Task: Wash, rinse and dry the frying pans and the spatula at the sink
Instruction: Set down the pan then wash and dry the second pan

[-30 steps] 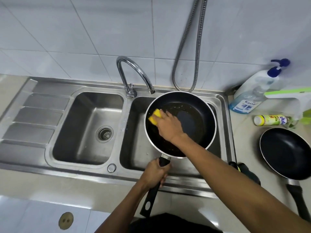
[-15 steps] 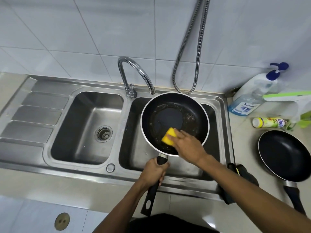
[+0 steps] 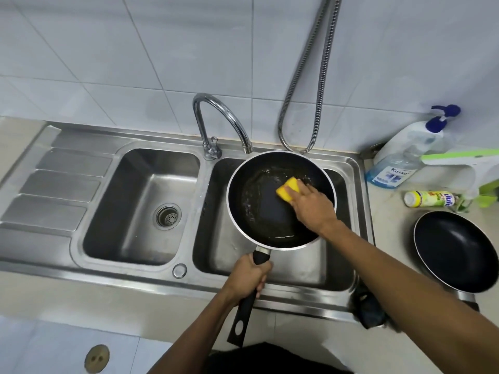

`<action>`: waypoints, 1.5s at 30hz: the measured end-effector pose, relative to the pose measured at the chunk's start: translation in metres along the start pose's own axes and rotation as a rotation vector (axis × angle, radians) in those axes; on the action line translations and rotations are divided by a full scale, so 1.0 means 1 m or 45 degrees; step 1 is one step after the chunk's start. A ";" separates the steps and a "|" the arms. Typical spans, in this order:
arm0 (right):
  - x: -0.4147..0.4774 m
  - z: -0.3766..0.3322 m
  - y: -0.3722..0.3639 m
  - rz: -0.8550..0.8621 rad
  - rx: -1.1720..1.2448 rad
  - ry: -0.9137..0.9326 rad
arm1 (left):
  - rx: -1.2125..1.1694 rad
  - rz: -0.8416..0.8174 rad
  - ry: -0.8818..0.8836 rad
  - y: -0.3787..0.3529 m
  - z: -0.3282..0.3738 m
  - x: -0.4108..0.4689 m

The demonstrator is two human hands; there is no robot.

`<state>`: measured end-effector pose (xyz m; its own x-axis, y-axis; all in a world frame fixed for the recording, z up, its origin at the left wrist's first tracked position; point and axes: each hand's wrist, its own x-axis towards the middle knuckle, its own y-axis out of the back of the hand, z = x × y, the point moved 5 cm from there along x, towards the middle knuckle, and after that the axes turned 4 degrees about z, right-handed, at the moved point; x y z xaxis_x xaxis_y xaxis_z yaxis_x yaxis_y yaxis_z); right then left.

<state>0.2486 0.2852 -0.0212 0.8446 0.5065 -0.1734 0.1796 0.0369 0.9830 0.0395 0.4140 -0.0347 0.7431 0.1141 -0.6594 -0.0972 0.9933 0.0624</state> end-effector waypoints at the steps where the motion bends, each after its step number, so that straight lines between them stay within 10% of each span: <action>1: -0.014 0.002 -0.006 -0.014 0.005 0.017 | -0.002 0.012 0.009 0.000 -0.001 0.002; 9: -0.048 -0.083 -0.025 -0.207 0.121 0.460 | 0.023 0.014 0.040 -0.008 -0.012 0.005; 29: 0.009 -0.008 0.016 -0.029 -0.072 0.179 | 0.027 0.079 -0.045 0.024 0.010 -0.004; 36: -0.044 -0.088 0.000 -0.063 0.178 0.426 | 0.049 0.082 -0.027 0.008 0.005 -0.005; 45: 0.001 -0.119 0.020 0.051 0.419 0.138 | 0.084 0.076 -0.057 0.014 0.004 -0.019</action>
<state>0.1930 0.3889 0.0052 0.7992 0.5909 -0.1102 0.3153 -0.2559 0.9138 0.0267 0.4261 -0.0185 0.7664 0.1721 -0.6188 -0.0993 0.9836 0.1506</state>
